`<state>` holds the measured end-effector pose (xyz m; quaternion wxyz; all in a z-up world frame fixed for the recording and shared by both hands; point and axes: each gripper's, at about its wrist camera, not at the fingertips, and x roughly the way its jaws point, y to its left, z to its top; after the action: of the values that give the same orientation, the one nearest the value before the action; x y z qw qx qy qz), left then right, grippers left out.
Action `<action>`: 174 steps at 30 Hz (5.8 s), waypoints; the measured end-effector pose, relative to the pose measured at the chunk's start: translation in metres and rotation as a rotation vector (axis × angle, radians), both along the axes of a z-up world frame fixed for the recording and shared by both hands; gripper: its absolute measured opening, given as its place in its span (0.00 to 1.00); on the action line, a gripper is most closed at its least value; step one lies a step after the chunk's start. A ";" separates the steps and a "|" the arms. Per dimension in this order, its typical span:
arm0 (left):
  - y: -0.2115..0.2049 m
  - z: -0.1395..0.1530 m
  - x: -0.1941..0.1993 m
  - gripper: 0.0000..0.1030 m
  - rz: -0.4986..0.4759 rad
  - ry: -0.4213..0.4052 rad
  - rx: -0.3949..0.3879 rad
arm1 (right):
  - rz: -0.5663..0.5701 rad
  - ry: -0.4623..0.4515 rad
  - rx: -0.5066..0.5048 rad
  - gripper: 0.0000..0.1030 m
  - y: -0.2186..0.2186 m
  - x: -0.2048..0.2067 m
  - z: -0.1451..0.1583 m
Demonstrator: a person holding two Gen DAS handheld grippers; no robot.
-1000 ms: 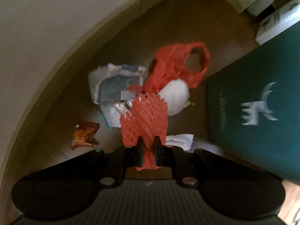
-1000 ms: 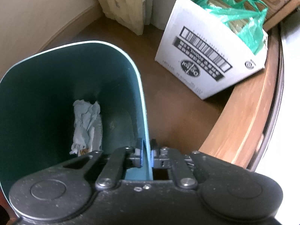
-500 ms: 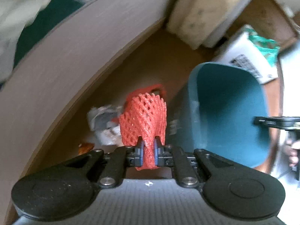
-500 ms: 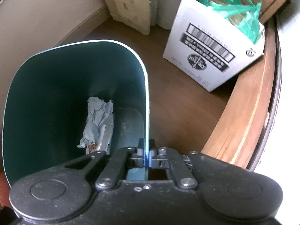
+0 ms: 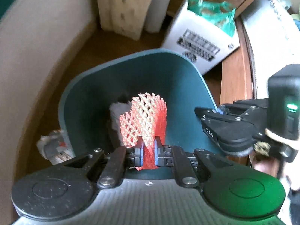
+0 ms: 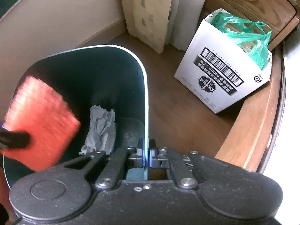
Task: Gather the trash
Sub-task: 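Carry the orange net into the wastebasket and open the left gripper, then lower the left tool to the white sock and close on it, then carry the white sock over the teal wastebasket and open the left gripper, then lower the left tool to the orange-brown snack bag and grasp it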
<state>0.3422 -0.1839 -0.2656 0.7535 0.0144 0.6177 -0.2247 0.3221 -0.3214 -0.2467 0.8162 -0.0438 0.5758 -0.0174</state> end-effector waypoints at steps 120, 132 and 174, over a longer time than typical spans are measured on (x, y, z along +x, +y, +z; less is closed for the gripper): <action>0.150 0.068 -0.037 0.31 0.300 -0.215 -0.100 | 0.039 -0.012 -0.097 0.03 0.002 0.011 0.012; 0.050 0.011 -0.002 0.31 0.182 -0.063 -0.085 | 0.113 -0.040 -0.097 0.04 0.015 0.004 0.013; -0.009 -0.022 0.017 0.63 -0.042 -0.110 -0.020 | 0.038 -0.061 -0.055 0.02 -0.004 0.007 0.000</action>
<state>0.3587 -0.1928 -0.2873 0.7816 0.0320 0.5725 -0.2456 0.3290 -0.3250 -0.2464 0.8320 -0.0766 0.5491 -0.0191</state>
